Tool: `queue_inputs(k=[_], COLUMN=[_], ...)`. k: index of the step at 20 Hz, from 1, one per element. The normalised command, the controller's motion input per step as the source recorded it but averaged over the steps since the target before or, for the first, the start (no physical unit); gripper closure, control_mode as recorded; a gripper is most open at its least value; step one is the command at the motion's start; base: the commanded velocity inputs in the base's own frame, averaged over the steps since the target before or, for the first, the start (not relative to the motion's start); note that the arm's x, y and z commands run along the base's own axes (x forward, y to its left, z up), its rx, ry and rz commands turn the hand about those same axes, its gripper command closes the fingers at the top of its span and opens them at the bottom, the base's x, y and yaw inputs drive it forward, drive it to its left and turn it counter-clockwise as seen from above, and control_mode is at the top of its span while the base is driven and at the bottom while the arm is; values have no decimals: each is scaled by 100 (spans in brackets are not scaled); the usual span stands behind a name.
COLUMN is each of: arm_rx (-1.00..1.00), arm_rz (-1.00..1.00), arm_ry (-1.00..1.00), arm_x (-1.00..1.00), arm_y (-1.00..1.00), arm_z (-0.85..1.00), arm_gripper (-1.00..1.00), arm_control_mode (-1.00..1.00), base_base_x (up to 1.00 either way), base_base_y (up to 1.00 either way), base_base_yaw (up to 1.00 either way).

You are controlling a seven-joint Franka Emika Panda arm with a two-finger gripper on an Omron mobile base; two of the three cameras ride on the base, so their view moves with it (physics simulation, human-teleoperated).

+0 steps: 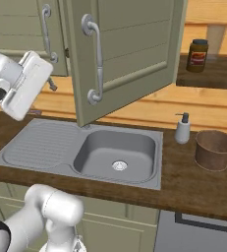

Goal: Open the cabinet, pick up the bread from the cabinet and place it in the basket. Then move the basket to the dining counter.

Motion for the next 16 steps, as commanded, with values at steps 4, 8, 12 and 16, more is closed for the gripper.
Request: queue_inputs(k=[4,8,12,16], arm_rx=[0,0,1,0], arm_rz=[-55,-43,-27,-25], arm_ry=[-22,-13,-19,-24], arm_x=[27,16,-5,-26], arm_y=[-65,-95,-100,-98], arm_z=[0,2,31,9], arm_gripper=[-100,-100,-100,-100], arm_control_mode=[-100,-100,-100,-100], base_base_x=[0,0,0,0], base_base_y=[0,0,0,0], base_base_yaw=[0,0,0,0])
